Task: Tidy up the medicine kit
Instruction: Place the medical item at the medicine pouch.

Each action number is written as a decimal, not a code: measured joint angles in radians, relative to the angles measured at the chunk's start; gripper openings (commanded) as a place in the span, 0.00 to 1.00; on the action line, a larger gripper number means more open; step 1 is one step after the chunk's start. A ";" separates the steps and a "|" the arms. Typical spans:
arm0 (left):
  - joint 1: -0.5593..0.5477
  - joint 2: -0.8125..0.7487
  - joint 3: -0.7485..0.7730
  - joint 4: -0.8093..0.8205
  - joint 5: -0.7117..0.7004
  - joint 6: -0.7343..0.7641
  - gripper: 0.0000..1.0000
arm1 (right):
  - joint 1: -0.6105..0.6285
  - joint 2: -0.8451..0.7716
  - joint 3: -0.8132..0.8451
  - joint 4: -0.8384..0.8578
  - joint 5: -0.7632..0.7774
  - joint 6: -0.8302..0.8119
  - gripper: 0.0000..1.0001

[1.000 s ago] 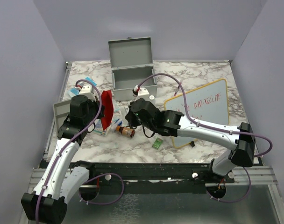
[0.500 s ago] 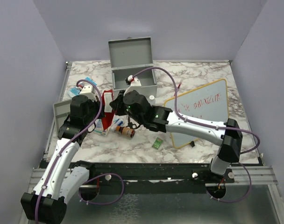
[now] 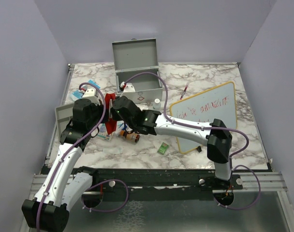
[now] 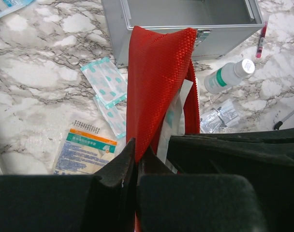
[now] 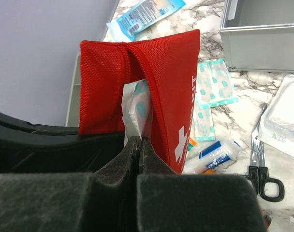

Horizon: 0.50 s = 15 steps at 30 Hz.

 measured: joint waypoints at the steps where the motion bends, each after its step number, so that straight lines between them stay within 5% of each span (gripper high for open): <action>1: 0.000 0.000 0.000 0.000 0.000 0.000 0.00 | -0.002 0.006 0.007 -0.010 0.002 0.000 0.01; 7: 0.000 0.000 0.000 0.000 -0.003 -0.004 0.00 | -0.012 0.033 0.027 -0.026 0.004 0.000 0.20; 15: 0.000 0.000 0.000 0.000 -0.014 -0.005 0.00 | -0.026 0.037 0.036 -0.058 0.002 -0.010 0.27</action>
